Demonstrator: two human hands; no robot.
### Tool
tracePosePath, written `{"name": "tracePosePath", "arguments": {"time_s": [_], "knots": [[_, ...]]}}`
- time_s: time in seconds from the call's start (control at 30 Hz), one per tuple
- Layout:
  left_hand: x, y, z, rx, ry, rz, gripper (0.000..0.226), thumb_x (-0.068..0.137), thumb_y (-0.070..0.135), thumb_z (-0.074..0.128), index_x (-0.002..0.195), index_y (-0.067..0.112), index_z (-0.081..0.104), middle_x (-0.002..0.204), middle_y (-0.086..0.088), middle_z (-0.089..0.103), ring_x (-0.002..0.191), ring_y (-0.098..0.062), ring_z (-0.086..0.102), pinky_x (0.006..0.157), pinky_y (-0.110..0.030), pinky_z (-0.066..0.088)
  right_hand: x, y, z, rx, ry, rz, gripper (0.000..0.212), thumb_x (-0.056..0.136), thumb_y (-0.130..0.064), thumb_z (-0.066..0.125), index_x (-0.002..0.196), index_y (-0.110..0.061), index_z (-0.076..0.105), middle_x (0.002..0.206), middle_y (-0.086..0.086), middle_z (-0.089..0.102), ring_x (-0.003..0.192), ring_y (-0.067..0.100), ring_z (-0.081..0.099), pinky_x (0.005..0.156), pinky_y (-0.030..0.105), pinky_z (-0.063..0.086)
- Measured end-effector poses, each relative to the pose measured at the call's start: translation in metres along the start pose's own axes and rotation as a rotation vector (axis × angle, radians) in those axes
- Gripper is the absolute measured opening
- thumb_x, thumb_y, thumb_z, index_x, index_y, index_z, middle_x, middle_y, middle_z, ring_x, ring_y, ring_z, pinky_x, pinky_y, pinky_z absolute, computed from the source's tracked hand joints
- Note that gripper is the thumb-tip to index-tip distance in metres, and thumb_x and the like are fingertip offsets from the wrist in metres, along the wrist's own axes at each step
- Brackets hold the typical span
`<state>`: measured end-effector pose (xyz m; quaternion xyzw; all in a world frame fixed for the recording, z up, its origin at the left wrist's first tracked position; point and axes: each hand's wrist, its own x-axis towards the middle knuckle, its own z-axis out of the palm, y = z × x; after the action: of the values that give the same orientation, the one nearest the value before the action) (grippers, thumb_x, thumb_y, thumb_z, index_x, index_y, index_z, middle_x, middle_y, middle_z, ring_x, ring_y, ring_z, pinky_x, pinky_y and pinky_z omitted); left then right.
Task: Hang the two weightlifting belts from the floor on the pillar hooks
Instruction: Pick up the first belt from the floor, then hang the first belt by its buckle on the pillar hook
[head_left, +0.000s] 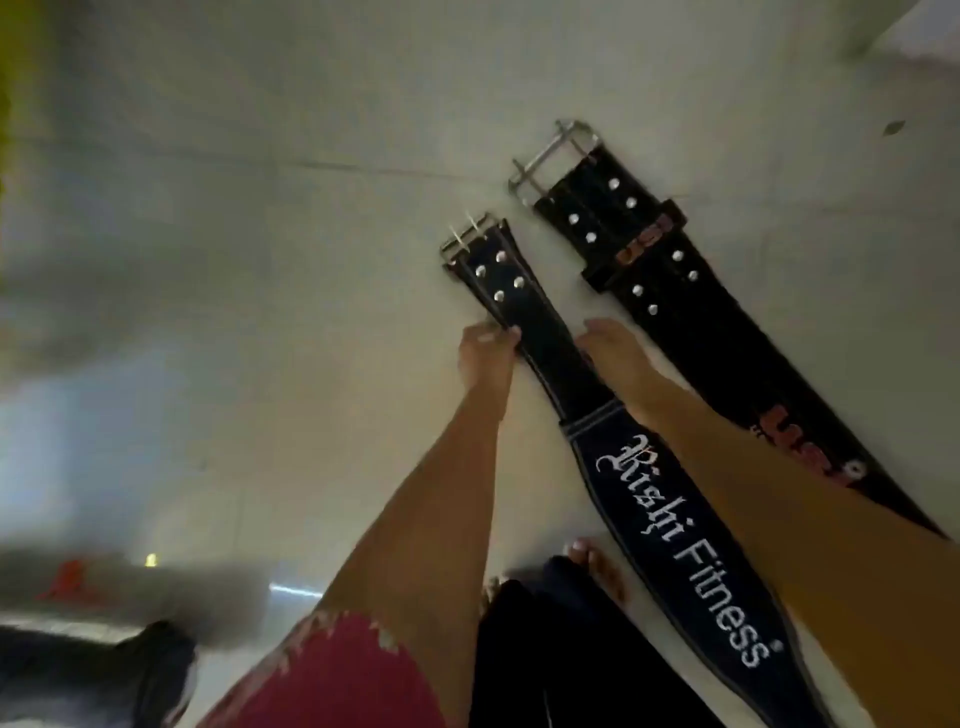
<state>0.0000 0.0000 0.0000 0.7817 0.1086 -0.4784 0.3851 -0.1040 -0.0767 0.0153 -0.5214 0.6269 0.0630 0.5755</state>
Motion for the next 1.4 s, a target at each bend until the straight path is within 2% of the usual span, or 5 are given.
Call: {"name": "tracePosePath", "arguments": {"time_s": [0.27,0.57,0.77,0.9,1.4], "knots": [[-0.074,0.054,0.005,-0.335,-0.165,-0.109,0.029,0.089,0.025,0.062,0.111,0.006,0.061,0.097,-0.011,0.069,0.084,-0.024,0.065,0.066,-0.030,0.055,-0.064,-0.038,-0.042,0.060,-0.094,-0.059,0.019,0.086,-0.026,0.063,0.072,-0.012,0.063,0.059,-0.008,0.065,0.058,0.007,0.062,0.060,0.022,0.049],[-0.459,0.242,-0.042,-0.070,-0.378,0.026,0.026,0.082,0.010,0.071,0.105,0.001,0.064,0.069,-0.002,0.071,0.045,-0.008,0.066,0.043,-0.020,0.053,-0.420,-0.194,-0.243,0.288,0.026,-0.059,0.022,0.081,-0.024,0.069,0.086,-0.003,0.070,0.088,0.019,0.069,0.073,0.027,0.063,0.076,0.039,0.053],[-0.691,0.354,-0.020,-0.007,-0.480,0.337,0.021,0.088,0.033,0.061,0.085,0.012,0.063,0.079,-0.004,0.066,0.064,-0.015,0.064,0.053,-0.025,0.051,-0.606,-0.259,-0.356,0.568,0.301,-0.365,0.019,0.086,-0.024,0.063,0.077,-0.007,0.061,0.064,0.001,0.059,0.046,0.002,0.059,0.044,0.011,0.044],[-0.780,0.398,-0.003,0.076,-0.570,0.565,0.012,0.086,0.022,0.065,0.079,0.013,0.063,0.073,-0.003,0.064,0.048,-0.008,0.062,0.050,-0.018,0.052,-0.664,-0.272,-0.410,0.762,0.368,-0.470,0.053,0.076,-0.053,0.064,0.098,-0.006,0.064,0.097,0.011,0.069,0.091,0.024,0.065,0.082,0.034,0.053],[-0.935,0.341,0.024,-0.054,-0.591,1.126,0.015,0.080,-0.006,0.065,0.087,0.006,0.071,0.070,0.006,0.076,0.064,-0.011,0.072,0.060,-0.022,0.057,-0.785,-0.300,-0.557,0.793,0.160,-0.847,0.027,0.088,-0.039,0.056,0.093,-0.013,0.060,0.120,0.006,0.061,0.119,0.027,0.052,0.105,0.042,0.037]]}}
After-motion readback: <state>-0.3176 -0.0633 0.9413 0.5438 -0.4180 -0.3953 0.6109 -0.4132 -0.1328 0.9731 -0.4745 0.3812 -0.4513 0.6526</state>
